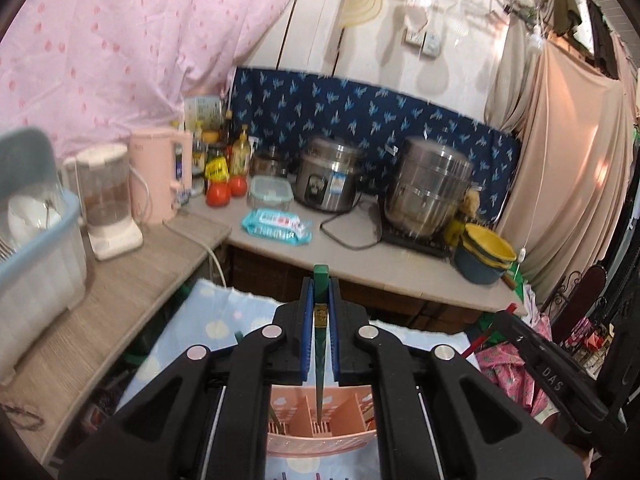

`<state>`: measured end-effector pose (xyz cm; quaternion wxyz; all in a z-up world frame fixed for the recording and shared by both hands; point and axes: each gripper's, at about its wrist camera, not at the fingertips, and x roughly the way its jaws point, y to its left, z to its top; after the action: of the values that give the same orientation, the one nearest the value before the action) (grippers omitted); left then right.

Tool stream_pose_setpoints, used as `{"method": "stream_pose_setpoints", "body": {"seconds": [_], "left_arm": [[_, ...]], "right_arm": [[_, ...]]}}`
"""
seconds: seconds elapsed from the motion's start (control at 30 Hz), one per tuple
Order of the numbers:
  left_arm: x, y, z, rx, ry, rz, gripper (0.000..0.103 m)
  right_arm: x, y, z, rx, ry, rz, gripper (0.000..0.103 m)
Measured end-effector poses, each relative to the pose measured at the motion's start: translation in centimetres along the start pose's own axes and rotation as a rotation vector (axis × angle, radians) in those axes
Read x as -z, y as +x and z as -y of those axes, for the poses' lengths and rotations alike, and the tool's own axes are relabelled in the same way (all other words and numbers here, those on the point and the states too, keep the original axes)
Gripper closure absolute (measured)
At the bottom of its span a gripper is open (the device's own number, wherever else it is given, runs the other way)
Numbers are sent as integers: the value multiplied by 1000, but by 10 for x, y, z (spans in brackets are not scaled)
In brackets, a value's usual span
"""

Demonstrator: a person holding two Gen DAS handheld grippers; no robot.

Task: Organize utensils
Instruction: 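Carry both chopsticks over the pink caddy and release them inside, then move both open tools back to the remaining dark red chopsticks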

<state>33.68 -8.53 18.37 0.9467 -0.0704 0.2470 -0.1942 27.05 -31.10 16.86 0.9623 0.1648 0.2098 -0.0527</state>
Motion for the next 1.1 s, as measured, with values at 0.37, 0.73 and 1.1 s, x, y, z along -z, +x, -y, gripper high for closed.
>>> {"method": "stream_pose_setpoints", "body": {"seconds": [0.37, 0.73, 1.1], "left_arm": [[25, 27, -22, -49, -26, -64, 94], [33, -15, -33, -103, -34, -21, 64], [98, -73, -41, -154, -13, -71, 57]], "right_arm": [[37, 47, 8, 26, 0, -121, 90], [33, -2, 11, 40, -10, -42, 58], [98, -66, 5, 61, -69, -93, 55]]}}
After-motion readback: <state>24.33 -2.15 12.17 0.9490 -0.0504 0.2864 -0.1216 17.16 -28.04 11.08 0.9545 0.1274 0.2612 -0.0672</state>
